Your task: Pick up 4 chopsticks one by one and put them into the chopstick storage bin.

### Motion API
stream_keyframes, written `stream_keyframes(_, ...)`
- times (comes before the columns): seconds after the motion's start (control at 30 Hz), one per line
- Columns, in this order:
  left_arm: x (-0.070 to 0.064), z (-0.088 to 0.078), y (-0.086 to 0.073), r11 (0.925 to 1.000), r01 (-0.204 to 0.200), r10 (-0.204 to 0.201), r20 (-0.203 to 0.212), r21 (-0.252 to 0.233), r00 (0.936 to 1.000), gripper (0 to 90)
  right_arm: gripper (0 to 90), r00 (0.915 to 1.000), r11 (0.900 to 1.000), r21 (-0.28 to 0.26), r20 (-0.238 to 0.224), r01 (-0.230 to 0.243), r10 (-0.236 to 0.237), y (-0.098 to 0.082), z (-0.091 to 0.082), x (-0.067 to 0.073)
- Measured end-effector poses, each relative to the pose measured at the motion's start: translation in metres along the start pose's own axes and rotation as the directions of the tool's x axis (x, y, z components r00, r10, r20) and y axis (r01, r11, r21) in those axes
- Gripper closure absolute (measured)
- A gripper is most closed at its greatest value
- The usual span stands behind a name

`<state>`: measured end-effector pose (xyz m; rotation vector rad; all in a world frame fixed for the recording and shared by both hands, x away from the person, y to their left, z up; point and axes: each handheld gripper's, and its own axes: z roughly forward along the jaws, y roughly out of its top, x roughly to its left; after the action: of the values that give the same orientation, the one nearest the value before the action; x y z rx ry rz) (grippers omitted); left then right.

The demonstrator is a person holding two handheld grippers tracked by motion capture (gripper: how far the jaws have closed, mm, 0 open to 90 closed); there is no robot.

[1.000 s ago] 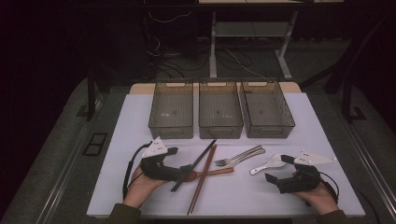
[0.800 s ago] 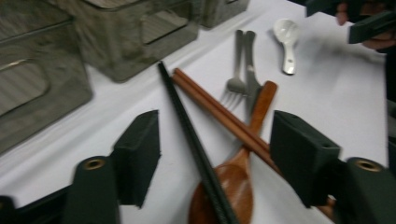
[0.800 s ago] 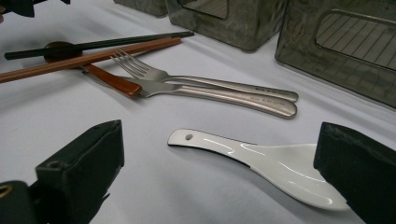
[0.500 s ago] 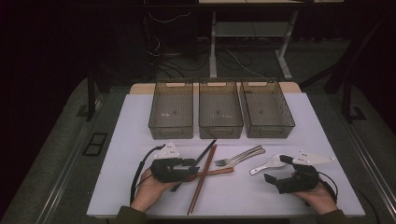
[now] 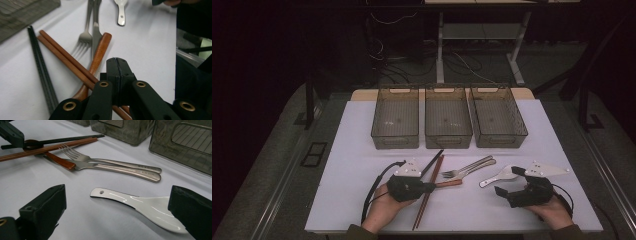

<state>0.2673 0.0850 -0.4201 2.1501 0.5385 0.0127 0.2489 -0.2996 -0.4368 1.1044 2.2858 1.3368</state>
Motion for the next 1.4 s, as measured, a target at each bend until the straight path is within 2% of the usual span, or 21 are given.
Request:
stream_keyframes(0.1,-0.003,0.006,0.000,0.9995,-0.015,0.015,0.010,0.029,0.9998,88.8,1.4,1.0000,1.000,0.006,0.002,0.004,-0.004,0.000,0.001,0.000)
stream_keyframes(0.4,-0.008,0.017,-0.002,0.9964,-0.011,0.008,0.043,0.084,0.9990,88.8,1.4,0.9999,1.000,0.012,0.006,0.009,-0.009,-0.001,0.001,0.001)
stream_keyframes(0.47,-0.010,0.020,-0.002,0.9936,-0.026,0.021,0.041,0.110,0.9989,88.8,1.4,0.9999,1.000,0.017,0.008,0.008,-0.008,-0.001,0.001,0.001)
stream_keyframes(0.6,-0.010,0.021,-0.002,0.9908,-0.031,0.027,0.033,0.132,0.9991,88.8,1.4,0.9999,1.000,0.015,0.008,0.009,-0.010,-0.001,0.001,0.001)
stream_keyframes(1.23,-0.005,0.017,-0.005,0.9885,-0.006,0.007,-0.005,0.151,1.0000,88.8,1.4,0.9999,1.000,0.012,0.007,0.007,-0.007,-0.001,0.001,0.000)
stream_keyframes(1.4,-0.002,0.016,-0.006,0.9867,-0.014,0.017,-0.017,0.162,0.9997,88.8,1.4,1.0000,1.000,0.012,0.007,0.005,-0.005,-0.001,0.001,0.000)
